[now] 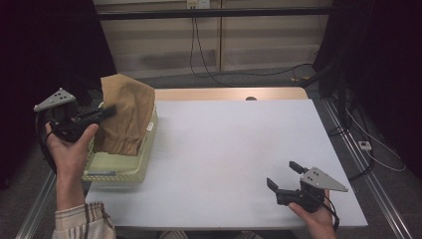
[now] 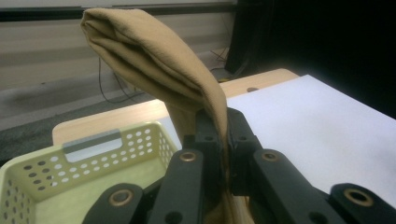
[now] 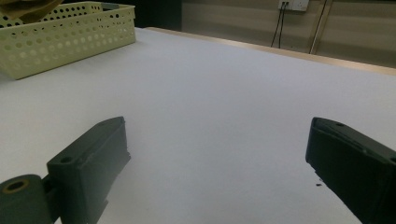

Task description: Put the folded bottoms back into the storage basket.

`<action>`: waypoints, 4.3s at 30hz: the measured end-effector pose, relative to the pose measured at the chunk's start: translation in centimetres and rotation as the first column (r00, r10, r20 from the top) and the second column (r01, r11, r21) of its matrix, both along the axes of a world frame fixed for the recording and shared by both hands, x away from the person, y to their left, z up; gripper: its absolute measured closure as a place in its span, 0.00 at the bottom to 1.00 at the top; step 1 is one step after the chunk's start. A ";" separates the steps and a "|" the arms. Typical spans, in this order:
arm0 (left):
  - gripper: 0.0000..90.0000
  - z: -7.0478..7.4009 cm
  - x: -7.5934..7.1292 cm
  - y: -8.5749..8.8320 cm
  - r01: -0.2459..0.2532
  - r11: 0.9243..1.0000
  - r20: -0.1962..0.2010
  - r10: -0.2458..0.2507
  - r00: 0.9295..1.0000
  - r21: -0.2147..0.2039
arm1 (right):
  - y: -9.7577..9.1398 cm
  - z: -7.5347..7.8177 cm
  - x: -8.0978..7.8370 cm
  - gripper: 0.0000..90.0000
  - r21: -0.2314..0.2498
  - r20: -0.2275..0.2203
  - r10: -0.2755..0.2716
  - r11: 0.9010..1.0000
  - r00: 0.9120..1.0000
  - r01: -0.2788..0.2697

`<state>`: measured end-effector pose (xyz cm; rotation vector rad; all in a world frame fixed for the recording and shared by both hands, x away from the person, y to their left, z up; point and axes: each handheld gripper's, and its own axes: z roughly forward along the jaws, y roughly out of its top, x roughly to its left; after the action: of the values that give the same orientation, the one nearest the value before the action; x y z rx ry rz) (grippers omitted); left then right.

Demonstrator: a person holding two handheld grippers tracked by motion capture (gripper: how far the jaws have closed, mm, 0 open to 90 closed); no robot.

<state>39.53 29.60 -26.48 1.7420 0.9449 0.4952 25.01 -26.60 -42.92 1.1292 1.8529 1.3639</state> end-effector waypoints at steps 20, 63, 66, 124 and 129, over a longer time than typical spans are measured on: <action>0.96 -2.1 1.2 1.5 -0.048 0.999 -0.087 0.048 0.995 0.004 | 0.0 0.0 0.0 0.07 -0.001 0.001 0.002 1.000 1.000 -0.002; 0.95 -6.7 3.9 1.3 -0.011 0.999 -0.263 0.019 0.965 0.033 | 0.1 0.0 0.0 0.07 -0.001 -0.002 0.006 1.000 1.000 -0.006; 0.95 -7.1 4.1 1.3 -0.017 0.999 -0.272 0.028 0.962 0.043 | 0.1 0.0 0.0 0.07 0.000 -0.002 0.005 1.000 1.000 -0.005; 0.92 -10.3 6.9 1.7 -0.129 0.968 -0.281 0.188 0.941 0.215 | 0.2 -0.1 0.2 0.07 -0.004 -0.010 0.010 1.000 1.000 -0.011; 0.92 -10.7 7.1 1.5 -0.143 0.946 -0.289 0.230 0.930 0.293 | 0.2 -0.1 0.2 0.07 -0.003 -0.009 0.012 1.000 1.000 -0.012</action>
<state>46.62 31.13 -37.19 2.0262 1.3359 0.4891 25.16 -26.39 -43.06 1.1263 1.8709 1.3636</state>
